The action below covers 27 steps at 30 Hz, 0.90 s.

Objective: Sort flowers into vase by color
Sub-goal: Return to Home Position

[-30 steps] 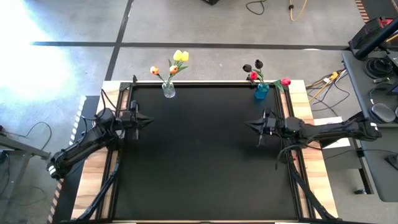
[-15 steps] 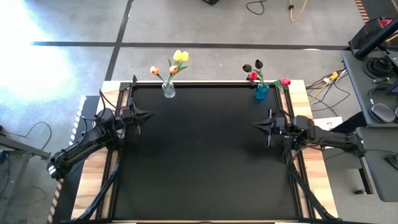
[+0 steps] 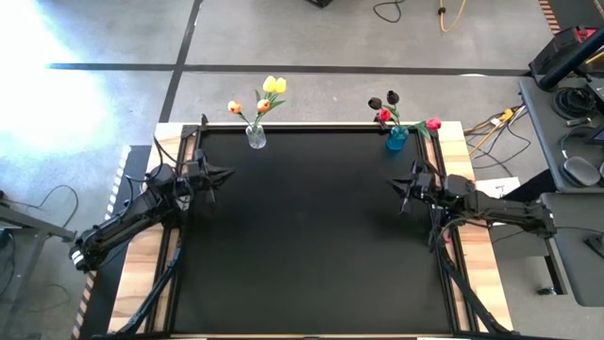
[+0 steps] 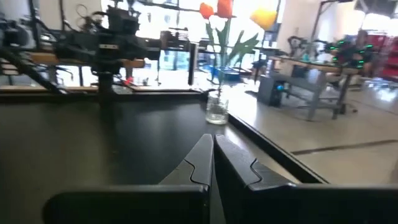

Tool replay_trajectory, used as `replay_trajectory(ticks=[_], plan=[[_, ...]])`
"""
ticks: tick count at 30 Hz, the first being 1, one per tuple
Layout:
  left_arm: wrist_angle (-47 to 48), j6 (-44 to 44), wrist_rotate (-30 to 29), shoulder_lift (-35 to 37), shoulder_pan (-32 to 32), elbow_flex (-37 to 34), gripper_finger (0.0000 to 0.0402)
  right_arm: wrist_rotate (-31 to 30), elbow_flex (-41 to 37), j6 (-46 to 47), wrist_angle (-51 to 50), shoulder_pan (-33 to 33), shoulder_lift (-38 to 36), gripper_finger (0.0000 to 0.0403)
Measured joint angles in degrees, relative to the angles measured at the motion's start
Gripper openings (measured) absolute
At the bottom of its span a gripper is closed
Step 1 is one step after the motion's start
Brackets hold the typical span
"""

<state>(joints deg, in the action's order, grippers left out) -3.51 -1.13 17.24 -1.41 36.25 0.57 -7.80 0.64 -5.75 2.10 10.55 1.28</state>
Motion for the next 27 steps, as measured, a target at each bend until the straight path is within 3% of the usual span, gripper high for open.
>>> replay_trajectory(ticks=[15, 27], plan=[[-0.04, -4.12, -0.24, -8.96, 0.0, -0.01, 0.0, -1.22, 0.0, 0.17, 0.03, 0.0, 4.2, 0.0009], [-0.13, -4.1, -0.22, -11.83, 0.0, -0.03, 0.0, -1.24, -0.02, 0.18, -0.01, 0.0, 4.13, 0.0009]])
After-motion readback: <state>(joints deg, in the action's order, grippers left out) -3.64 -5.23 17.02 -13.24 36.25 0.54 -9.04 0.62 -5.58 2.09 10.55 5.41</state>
